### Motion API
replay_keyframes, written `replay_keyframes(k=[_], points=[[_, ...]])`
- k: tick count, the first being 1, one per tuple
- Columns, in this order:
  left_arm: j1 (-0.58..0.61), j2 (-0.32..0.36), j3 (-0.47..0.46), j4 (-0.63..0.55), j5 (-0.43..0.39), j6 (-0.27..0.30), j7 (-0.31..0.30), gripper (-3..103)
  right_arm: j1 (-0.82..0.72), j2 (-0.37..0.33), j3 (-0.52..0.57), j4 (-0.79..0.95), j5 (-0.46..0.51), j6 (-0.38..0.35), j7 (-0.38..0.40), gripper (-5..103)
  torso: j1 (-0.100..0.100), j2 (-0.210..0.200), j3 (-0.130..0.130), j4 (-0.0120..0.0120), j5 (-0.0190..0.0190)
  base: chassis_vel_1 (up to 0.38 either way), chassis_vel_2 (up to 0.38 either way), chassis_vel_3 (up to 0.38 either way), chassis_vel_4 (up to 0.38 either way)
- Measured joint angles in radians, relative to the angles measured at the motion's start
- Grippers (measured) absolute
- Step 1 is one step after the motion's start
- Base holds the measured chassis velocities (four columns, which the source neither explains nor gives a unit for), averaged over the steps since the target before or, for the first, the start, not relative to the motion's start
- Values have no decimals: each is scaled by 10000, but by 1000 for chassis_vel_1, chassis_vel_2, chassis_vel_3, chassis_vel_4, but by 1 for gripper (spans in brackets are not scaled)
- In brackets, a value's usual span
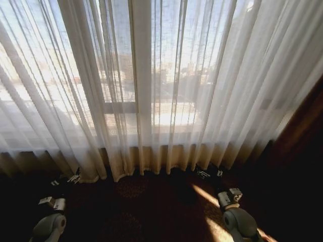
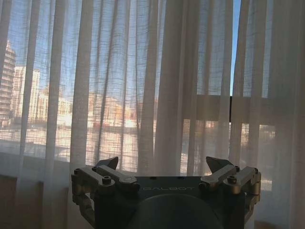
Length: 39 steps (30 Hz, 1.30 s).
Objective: Open the curtains by pulling them apart, changing their state from closed to fully open.
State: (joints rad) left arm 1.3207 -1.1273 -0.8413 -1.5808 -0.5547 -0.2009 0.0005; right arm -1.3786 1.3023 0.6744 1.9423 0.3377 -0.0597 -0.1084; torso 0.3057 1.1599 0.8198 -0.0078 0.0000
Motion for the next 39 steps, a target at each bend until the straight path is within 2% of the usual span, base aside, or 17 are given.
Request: replay_keyframes(k=[21,29,39], points=[[0,0,0,0,0,0,0,100,228,-133,-56,-277,-27,41,-118,100,-1,1,0,1,0,-23,36,24,-34],[0,0,0,0,0,1,-1,100,203,-93,-49,-195,-29,31,-253,100,0,1,-1,-1,0,-205,268,191,-244],[-1,0,1,0,0,1,0,100,217,-43,-75,-210,-57,41,-413,100,11,-5,3,0,2,-331,360,339,-372]])
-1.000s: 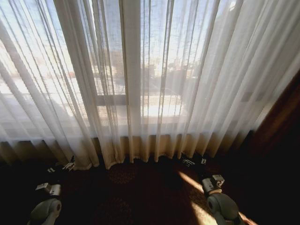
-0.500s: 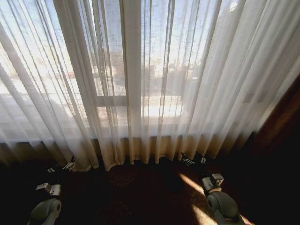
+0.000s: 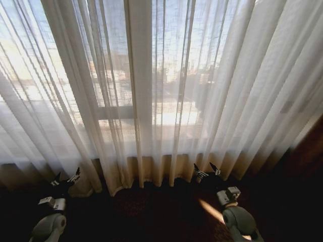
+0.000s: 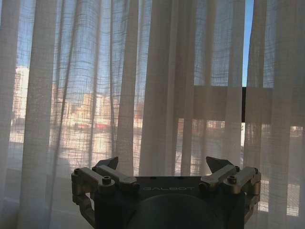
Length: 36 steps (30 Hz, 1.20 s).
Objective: Open the curtains by pulling them apart, changing their state from closed to fully open.
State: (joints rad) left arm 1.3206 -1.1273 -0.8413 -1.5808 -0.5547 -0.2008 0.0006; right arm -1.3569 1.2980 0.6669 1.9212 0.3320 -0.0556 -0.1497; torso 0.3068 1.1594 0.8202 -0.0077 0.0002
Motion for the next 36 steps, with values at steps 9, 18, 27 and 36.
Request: replay_keyframes(k=[9,18,27,36], points=[[0,0,-1,0,0,0,-1,100,93,2,-33,-70,-20,100,-200,100,-6,4,-2,-1,-4,-272,350,272,-327],[1,0,0,0,0,0,-1,100,190,-19,-108,-215,-188,394,-282,100,-15,4,-5,-2,0,-57,61,46,-49],[3,0,-3,1,0,0,-1,100,328,-18,-269,-368,-204,393,-289,100,-15,8,-4,1,-2,-18,14,19,-20],[1,0,-2,0,0,0,-1,100,571,-147,-407,-662,-13,637,-145,100,-9,6,-3,-2,-3,-198,191,194,-193]])
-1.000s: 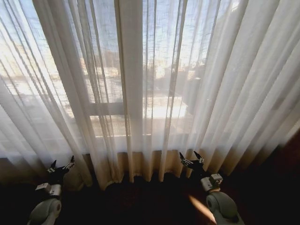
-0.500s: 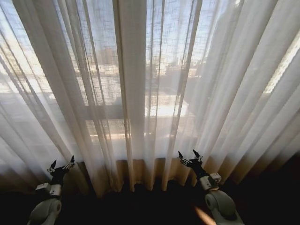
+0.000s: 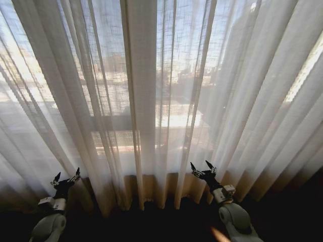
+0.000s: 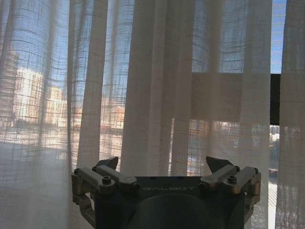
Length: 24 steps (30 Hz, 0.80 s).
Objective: Open the curtains by pulling them apart, changing their state from closed to fully open.
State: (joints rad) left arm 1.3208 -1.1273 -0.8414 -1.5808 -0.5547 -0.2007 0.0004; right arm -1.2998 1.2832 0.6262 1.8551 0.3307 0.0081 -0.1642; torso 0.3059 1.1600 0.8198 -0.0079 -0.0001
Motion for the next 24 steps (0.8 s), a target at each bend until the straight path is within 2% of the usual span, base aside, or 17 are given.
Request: replay_keyframes(k=[6,14,24], points=[[-4,0,1,0,0,0,1,100,484,-289,-340,-401,16,137,114,100,17,-9,7,0,2,-166,181,177,-159],[0,0,1,0,0,0,0,100,1918,-613,-1100,-1661,28,122,703,100,-13,6,-5,5,2,-5,-5,2,0],[0,0,2,0,0,0,-1,100,3230,-481,-1781,-3280,-41,447,950,100,4,-3,3,1,0,11,-25,-11,19]])
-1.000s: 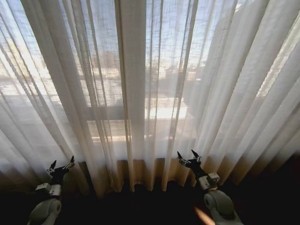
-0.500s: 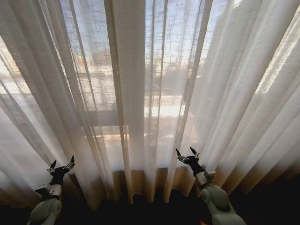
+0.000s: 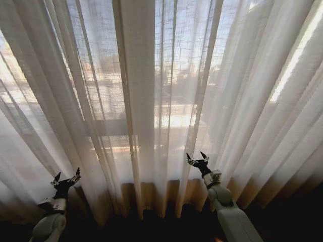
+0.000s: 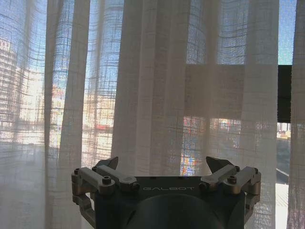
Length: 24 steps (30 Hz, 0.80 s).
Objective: Open the curtains by pulling them apart, changing their state from closed to fully open.
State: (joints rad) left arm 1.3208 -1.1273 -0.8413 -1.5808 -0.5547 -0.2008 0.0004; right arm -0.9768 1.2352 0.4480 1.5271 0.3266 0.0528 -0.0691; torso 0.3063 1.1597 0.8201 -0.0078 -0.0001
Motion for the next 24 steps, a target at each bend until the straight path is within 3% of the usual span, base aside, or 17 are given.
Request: replay_keyframes(k=[11,14,17,19,23,24], points=[[0,0,0,0,0,0,0,100,1352,173,-835,-1210,-284,71,106,103,-4,1,-2,0,2,0,0,0,0],[0,0,0,0,0,0,0,100,1435,239,-927,-1302,-330,126,101,95,-4,1,-2,2,-1,0,0,0,0],[0,-1,0,0,0,1,0,100,1499,325,-978,-1426,-373,253,101,80,-4,2,-2,1,0,0,0,0,0],[0,0,0,0,0,0,0,100,1501,333,-981,-1440,-383,274,98,80,-4,2,-2,0,1,0,0,0,0],[0,-1,-1,0,0,1,0,100,1478,345,-980,-1425,-390,319,74,58,-4,2,-3,-1,2,0,0,0,0],[0,-1,-1,0,0,1,0,100,1478,345,-980,-1425,-390,319,74,58,-4,2,-3,-1,2,0,0,0,0]])
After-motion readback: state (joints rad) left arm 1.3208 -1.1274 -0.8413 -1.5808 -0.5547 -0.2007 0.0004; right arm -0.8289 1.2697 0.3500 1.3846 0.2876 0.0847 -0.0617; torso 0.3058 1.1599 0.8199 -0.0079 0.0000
